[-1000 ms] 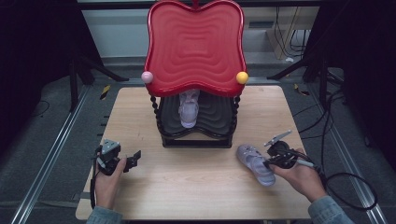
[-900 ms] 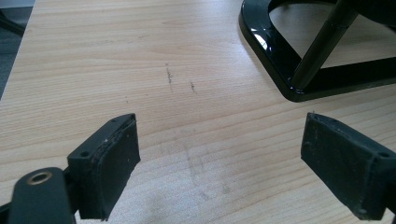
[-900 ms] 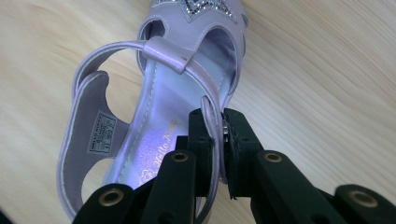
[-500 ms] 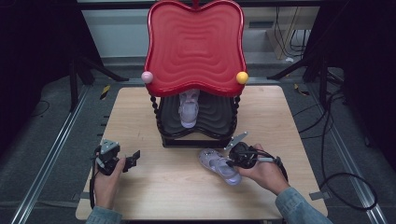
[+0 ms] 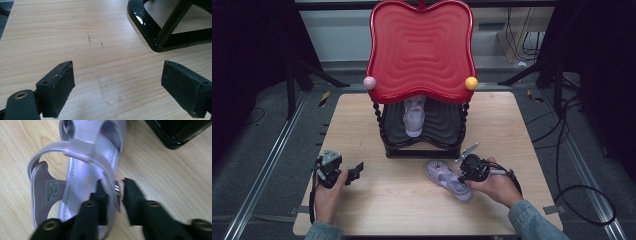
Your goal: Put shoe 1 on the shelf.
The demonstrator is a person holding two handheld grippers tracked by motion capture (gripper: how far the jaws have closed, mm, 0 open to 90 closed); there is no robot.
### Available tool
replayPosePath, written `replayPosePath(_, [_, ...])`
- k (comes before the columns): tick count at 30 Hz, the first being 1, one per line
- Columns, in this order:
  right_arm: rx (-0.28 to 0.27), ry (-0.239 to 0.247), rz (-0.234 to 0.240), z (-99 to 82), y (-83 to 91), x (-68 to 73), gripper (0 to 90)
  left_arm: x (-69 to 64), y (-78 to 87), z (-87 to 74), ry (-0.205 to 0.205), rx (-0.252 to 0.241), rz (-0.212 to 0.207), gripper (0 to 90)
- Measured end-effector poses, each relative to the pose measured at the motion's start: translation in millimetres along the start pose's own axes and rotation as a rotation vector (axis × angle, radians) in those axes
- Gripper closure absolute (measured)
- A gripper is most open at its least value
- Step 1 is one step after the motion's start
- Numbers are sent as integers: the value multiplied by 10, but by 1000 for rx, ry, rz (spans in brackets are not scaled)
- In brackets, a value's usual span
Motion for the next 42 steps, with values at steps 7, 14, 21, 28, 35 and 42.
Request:
replayPosePath(7, [-61, -1, -38, 4, 404, 140, 578, 20, 10, -1, 6, -1, 4, 97])
replayPosePath(14, [-64, 15, -5, 49, 499, 325, 594, 17, 17, 2, 12, 4, 2, 81])
replayPosePath(21, [-25, 23, 52, 154, 405, 504, 615, 8, 0, -10, 24, 17, -6, 79])
replayPosePath(28, [60, 25, 57, 208, 180, 558, 670, 4, -4, -11, 18, 20, -6, 80])
replayPosePath(35, [130, 20, 49, 231, 18, 563, 738, -8, -8, -12, 16, 22, -6, 81])
replayPosePath(42, [164, 27, 43, 244, -47, 554, 783, -11, -12, -14, 15, 24, -7, 81])
Point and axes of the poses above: each handheld gripper's, and its own axes: y roughly backward along the jaws, z roughly out of its top, x roughly to its left, the point moved 1 cm from there along -y, roughly forward along the jaws, and after that the axes turned 3 degrees about y, right-handed, at the moved point
